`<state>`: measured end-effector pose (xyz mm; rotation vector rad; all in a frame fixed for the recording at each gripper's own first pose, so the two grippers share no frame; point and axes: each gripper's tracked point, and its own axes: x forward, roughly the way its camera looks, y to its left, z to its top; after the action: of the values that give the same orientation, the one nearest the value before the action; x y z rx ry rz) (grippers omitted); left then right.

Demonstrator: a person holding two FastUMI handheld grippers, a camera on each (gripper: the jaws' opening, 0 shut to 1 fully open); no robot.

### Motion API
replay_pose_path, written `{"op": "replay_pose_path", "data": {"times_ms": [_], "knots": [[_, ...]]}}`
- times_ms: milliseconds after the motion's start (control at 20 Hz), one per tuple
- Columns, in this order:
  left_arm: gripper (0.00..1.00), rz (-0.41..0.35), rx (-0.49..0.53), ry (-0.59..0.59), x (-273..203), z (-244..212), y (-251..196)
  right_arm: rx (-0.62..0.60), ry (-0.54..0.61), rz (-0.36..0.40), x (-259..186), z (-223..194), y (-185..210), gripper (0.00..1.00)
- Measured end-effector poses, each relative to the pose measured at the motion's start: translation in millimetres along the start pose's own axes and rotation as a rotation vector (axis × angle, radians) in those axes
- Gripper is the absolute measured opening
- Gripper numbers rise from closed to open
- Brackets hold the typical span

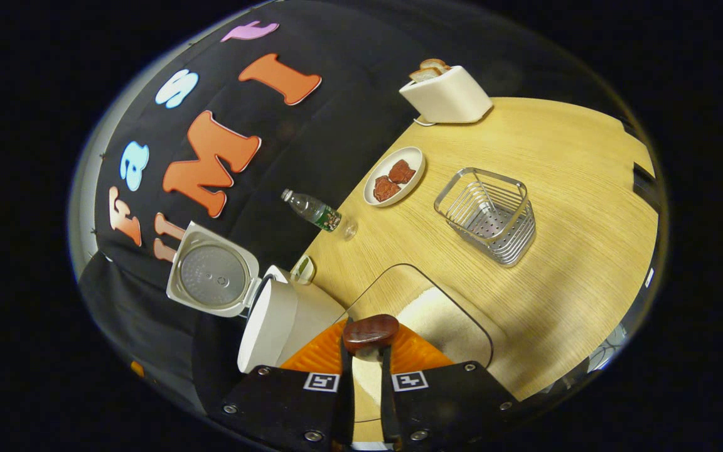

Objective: Close the left gripper, press the button to open the rice cooker; take a wooden spoon from the chopstick holder with the right hand, scoop a spoonful of rice and pour it into the rice cooker, then put the wooden spoon back into the chopstick holder.

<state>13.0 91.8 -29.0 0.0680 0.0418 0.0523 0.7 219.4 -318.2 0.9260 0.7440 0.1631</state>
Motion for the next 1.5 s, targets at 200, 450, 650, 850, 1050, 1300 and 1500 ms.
{"op": "replay_pose_path", "data": {"times_ms": [200,450,650,850,1050,1300,1500], "knots": [[1.00,0.000,-0.003,-0.009,-3,4,-2,0.116,0.005,0.054,-11,11,8,0.16],[1.00,-0.002,-0.004,-0.017,-9,6,-6,0.188,-0.004,0.092,-21,23,19,0.16],[1.00,-0.005,-0.008,-0.031,-12,11,-10,0.246,-0.007,0.129,-27,33,30,0.16],[1.00,-0.009,-0.009,-0.037,-14,13,-14,0.311,0.001,0.170,-34,44,47,0.16],[1.00,-0.021,-0.014,-0.036,-17,13,-22,0.340,0.005,0.210,-39,53,68,0.16],[1.00,-0.066,-0.008,-0.029,-23,11,-38,0.350,0.017,0.277,-44,66,112,0.16],[1.00,-0.108,-0.006,-0.015,-28,7,-46,0.352,0.032,0.325,-40,72,150,0.16]]}}
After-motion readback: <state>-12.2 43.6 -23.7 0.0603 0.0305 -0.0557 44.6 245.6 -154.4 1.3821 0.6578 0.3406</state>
